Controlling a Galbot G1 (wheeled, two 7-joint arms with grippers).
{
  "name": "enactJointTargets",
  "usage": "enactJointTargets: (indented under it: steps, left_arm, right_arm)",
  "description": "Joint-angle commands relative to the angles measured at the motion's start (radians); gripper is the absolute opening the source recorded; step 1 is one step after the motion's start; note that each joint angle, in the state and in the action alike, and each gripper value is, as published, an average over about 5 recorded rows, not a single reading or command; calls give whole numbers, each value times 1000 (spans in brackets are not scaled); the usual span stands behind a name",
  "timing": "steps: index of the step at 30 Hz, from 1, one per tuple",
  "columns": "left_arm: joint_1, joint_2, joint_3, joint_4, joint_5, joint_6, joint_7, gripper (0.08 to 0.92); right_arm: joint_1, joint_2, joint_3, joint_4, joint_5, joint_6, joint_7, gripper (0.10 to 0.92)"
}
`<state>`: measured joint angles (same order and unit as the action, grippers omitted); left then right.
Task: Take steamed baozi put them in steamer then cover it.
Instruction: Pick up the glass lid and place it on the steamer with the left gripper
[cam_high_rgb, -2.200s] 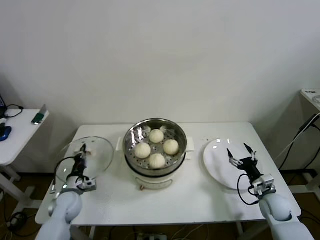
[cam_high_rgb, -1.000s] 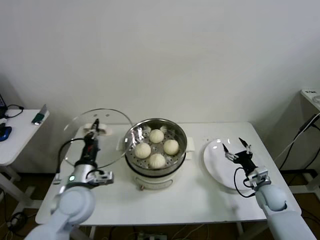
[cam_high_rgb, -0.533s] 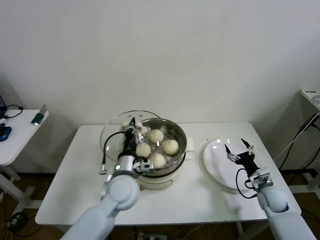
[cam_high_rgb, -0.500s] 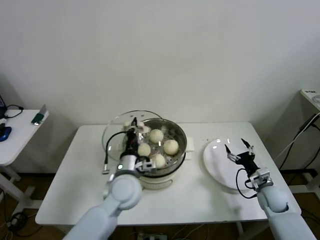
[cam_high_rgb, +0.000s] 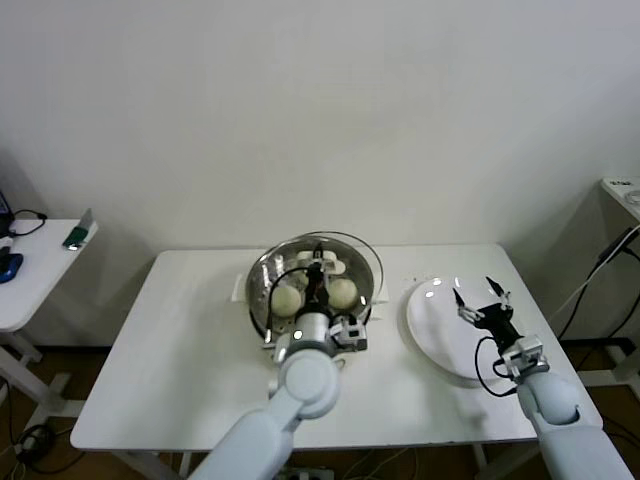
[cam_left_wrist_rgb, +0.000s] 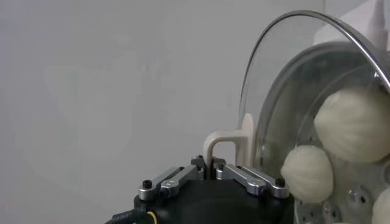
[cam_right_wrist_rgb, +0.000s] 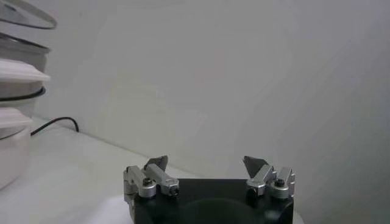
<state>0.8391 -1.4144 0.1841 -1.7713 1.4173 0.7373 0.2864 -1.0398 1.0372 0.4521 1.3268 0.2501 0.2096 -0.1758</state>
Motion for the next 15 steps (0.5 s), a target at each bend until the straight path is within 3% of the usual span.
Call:
enactJointTargets:
  steps: [1,15]
  left_arm:
    - [-15,-61,4,60,84,25,9,148]
    - [13,-25,-41,72,118,-2,4,148]
  right_arm:
    - [5,6,1,-10,-1,4,-9,823]
    - [20,20,-1,-29,-9,9,-13,823]
